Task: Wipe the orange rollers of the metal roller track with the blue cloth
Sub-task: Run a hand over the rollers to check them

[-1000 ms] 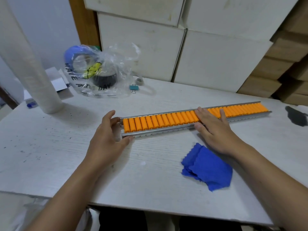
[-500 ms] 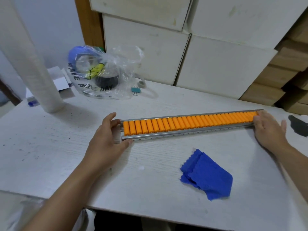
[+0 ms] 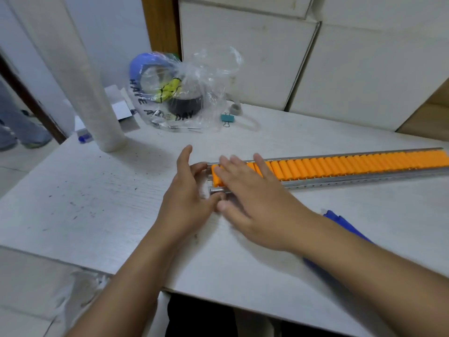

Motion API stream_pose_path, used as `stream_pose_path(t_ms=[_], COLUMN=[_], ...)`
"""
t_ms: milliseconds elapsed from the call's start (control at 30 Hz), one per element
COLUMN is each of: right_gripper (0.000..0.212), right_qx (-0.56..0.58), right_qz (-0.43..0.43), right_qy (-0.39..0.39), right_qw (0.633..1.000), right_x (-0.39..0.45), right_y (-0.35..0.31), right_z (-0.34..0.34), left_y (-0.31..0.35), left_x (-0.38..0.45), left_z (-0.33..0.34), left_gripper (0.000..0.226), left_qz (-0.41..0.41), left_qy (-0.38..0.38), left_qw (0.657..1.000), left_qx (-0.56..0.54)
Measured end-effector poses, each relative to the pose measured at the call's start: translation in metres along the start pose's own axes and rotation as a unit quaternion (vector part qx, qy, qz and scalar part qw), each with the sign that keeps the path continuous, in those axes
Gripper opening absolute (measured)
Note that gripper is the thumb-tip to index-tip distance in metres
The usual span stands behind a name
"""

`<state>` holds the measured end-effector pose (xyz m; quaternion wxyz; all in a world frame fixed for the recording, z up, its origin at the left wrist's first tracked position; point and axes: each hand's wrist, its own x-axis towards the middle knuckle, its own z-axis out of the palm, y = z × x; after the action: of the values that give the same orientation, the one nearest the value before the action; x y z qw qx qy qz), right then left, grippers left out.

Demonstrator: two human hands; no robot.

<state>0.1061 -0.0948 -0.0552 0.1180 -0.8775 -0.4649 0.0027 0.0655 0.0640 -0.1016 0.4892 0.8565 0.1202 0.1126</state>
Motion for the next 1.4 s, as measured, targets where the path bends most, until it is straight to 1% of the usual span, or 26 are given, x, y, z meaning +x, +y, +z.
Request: stream_pose_path(t_ms=[67, 133, 267, 367, 533, 700, 1000, 1200, 1400], right_gripper=[0.066, 0.061, 0.056, 0.056, 0.057, 0.057, 0.058, 0.061, 0.06], right_qx=[-0.003, -0.001, -0.009, -0.003, -0.017, -0.015, -0.04, -0.07, -0.069], right_qz=[-0.006, -0.009, -0.015, -0.016, -0.019, 0.008, 0.072, 0.123, 0.166], right_qy=[-0.011, -0.014, -0.031, -0.026, -0.03, -0.035, -0.011, -0.007, 0.012], right_qw=[1.0, 1.0, 0.999, 1.0, 0.999, 0.999, 0.997, 0.99, 0.984], right_x=[0.008, 0.013, 0.013, 0.011, 0.006, -0.007, -0.034, -0.055, -0.074], right_y=[-0.006, -0.005, 0.002, 0.007, 0.021, 0.037, 0.063, 0.092, 0.119], right_z=[0.009, 0.012, 0.018, 0.017, 0.015, 0.012, 0.003, -0.002, -0.007], left_y=[-0.002, -0.003, -0.004, -0.005, -0.005, -0.002, -0.001, 0.0, 0.0], left_x=[0.0, 0.0, 0.001, 0.0, -0.001, -0.003, -0.005, -0.006, -0.006], left_z=[-0.001, -0.002, 0.0, 0.0, 0.001, 0.001, 0.0, -0.001, -0.001], left_gripper=[0.099, 0.094, 0.098, 0.098, 0.097, 0.088, 0.084, 0.082, 0.081], left_qz=[0.004, 0.009, 0.021, 0.04, 0.04, 0.038, 0.028, 0.028, 0.028], left_qy=[-0.007, -0.008, -0.009, -0.007, 0.002, -0.003, -0.007, -0.007, -0.005], left_qw=[1.0, 1.0, 1.0, 0.998, 0.997, 0.996, 0.997, 0.997, 0.997], left_qx=[0.0, 0.002, 0.014, 0.038, 0.064, 0.086, 0.076, 0.069, 0.076])
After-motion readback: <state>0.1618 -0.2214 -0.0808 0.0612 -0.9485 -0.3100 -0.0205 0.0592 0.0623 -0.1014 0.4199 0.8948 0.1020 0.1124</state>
